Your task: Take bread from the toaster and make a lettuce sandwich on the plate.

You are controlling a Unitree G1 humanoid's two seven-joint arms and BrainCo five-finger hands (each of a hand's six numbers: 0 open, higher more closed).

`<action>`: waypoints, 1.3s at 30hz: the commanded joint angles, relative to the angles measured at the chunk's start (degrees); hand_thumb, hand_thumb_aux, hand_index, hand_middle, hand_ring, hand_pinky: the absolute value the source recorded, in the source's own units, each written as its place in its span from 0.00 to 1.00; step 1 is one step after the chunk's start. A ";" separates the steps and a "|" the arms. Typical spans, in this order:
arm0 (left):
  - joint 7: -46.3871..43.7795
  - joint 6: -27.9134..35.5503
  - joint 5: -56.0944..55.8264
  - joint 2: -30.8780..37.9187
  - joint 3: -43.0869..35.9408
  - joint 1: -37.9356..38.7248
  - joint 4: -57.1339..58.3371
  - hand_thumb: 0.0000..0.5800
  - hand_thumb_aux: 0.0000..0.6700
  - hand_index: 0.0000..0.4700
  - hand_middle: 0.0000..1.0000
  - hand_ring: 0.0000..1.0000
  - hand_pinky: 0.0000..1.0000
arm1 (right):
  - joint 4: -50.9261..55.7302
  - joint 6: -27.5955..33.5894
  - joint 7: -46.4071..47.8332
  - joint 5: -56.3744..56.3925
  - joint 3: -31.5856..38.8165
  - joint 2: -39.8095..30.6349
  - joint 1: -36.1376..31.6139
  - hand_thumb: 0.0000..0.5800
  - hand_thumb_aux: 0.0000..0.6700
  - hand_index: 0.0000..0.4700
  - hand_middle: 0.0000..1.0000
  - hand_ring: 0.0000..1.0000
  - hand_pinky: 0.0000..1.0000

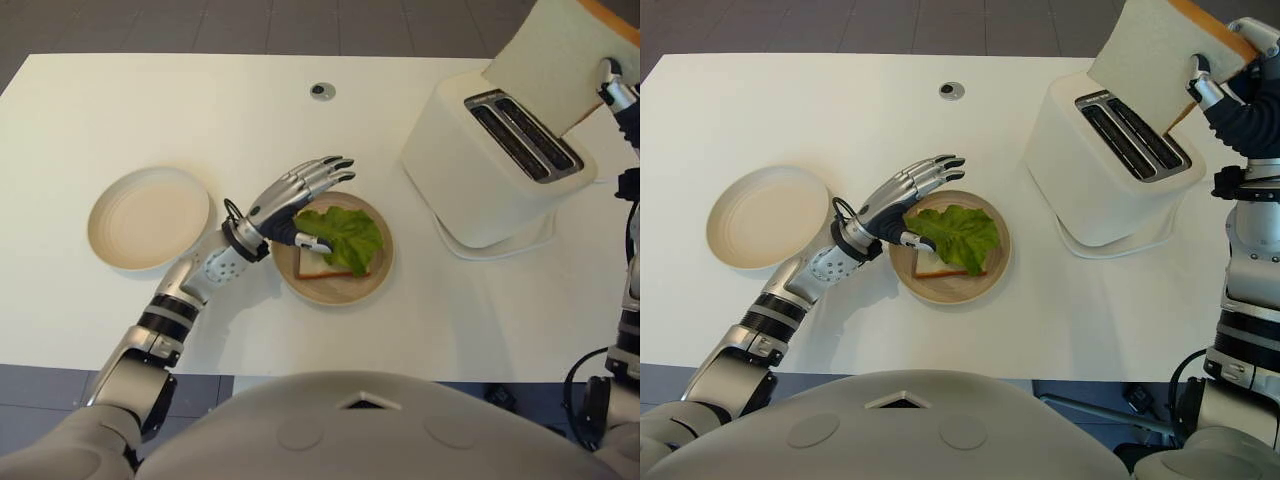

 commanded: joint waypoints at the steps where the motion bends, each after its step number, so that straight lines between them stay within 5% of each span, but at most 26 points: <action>1: 1.29 -2.11 -9.45 -1.37 4.92 -0.11 -2.46 0.00 0.00 0.00 0.00 0.00 0.00 | -7.73 2.03 6.03 12.13 4.44 3.48 0.21 1.00 1.00 1.00 1.00 1.00 1.00; 10: -12.94 -3.45 -48.49 -1.60 5.76 3.82 -13.83 0.00 0.00 0.00 0.00 0.00 0.00 | -8.34 8.42 20.39 18.98 24.53 11.45 6.69 1.00 1.00 1.00 1.00 1.00 1.00; 17: -40.40 1.43 -74.20 2.60 0.84 11.08 -24.50 0.00 0.00 0.00 0.00 0.00 0.00 | -4.88 11.38 26.07 12.80 31.48 10.67 9.05 1.00 1.00 1.00 1.00 1.00 1.00; 26: -52.48 -0.55 -53.75 1.67 -0.12 12.40 -14.48 0.00 0.00 0.00 0.00 0.00 0.00 | 7.29 8.41 25.67 -0.81 36.76 10.61 5.38 1.00 1.00 1.00 1.00 1.00 1.00; 35: -39.81 -3.48 -14.27 2.68 0.61 8.55 2.10 0.00 0.00 0.00 0.00 0.00 0.00 | 12.30 6.84 23.66 -3.79 37.25 12.14 3.05 1.00 0.96 0.96 1.00 1.00 1.00; 36: -39.00 -3.11 -12.20 3.03 0.02 8.66 2.63 0.00 0.00 0.00 0.00 0.00 0.00 | 12.32 6.97 23.61 -3.68 37.15 12.33 3.02 0.85 0.61 0.61 1.00 1.00 1.00; 37: -37.93 -2.62 -10.18 3.21 -0.50 8.45 3.38 0.00 0.00 0.00 0.00 0.00 0.00 | 12.27 7.20 23.53 -3.47 37.03 12.56 2.99 0.00 0.00 0.00 1.00 1.00 1.00; 39: -35.74 -1.44 -5.34 3.63 -2.32 7.97 5.58 0.00 0.00 0.00 0.00 0.00 0.00 | 11.73 7.61 23.71 -2.49 36.78 12.99 3.03 0.00 0.00 0.00 1.00 1.00 1.00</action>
